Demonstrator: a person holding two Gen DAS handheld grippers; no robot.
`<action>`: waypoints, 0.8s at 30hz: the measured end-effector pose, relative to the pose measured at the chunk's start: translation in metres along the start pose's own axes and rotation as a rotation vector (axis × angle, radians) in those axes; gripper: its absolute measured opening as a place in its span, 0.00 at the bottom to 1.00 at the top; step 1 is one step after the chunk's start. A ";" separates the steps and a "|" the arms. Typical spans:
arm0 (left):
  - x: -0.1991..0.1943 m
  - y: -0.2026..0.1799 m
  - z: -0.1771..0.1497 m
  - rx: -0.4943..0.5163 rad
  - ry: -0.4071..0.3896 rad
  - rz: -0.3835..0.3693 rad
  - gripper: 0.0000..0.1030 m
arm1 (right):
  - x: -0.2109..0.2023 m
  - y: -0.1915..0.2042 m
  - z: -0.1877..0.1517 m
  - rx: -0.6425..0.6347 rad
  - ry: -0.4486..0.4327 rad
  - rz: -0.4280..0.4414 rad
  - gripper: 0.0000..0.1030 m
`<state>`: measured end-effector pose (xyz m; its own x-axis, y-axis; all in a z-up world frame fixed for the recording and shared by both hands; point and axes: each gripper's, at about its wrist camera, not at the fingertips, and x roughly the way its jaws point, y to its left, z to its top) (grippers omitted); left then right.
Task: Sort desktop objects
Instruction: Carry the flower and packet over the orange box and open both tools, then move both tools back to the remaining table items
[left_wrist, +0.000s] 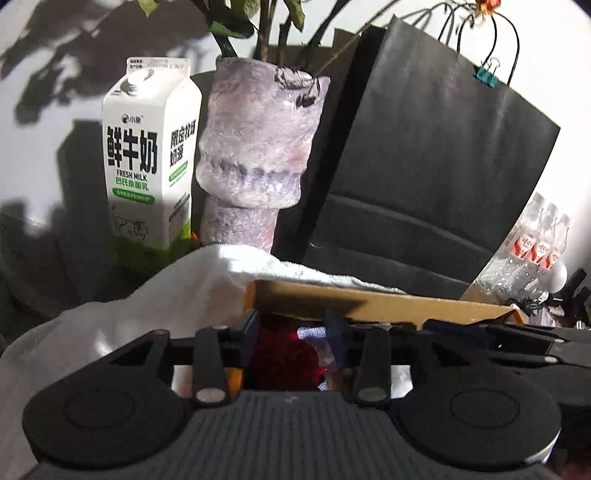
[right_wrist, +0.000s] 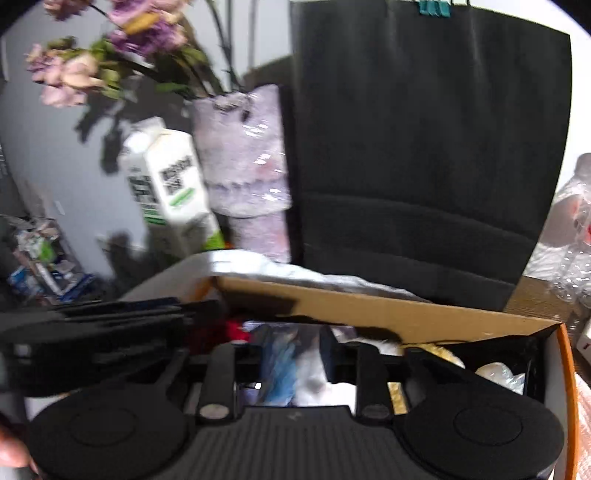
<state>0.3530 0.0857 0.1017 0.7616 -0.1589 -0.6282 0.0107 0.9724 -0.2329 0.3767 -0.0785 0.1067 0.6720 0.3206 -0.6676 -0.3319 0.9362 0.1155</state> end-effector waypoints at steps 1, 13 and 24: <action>-0.004 0.001 0.002 0.005 -0.008 0.000 0.52 | -0.003 -0.001 0.002 -0.008 -0.010 -0.001 0.41; -0.064 -0.022 -0.004 0.069 0.016 0.205 0.99 | -0.073 -0.025 -0.005 -0.030 0.019 -0.150 0.68; -0.163 -0.064 -0.102 0.204 0.019 0.151 1.00 | -0.178 -0.028 -0.099 -0.133 -0.054 -0.124 0.84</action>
<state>0.1618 0.0320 0.1434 0.7520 -0.0101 -0.6591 0.0298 0.9994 0.0187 0.2012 -0.1764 0.1495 0.7467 0.2149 -0.6294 -0.3268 0.9428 -0.0658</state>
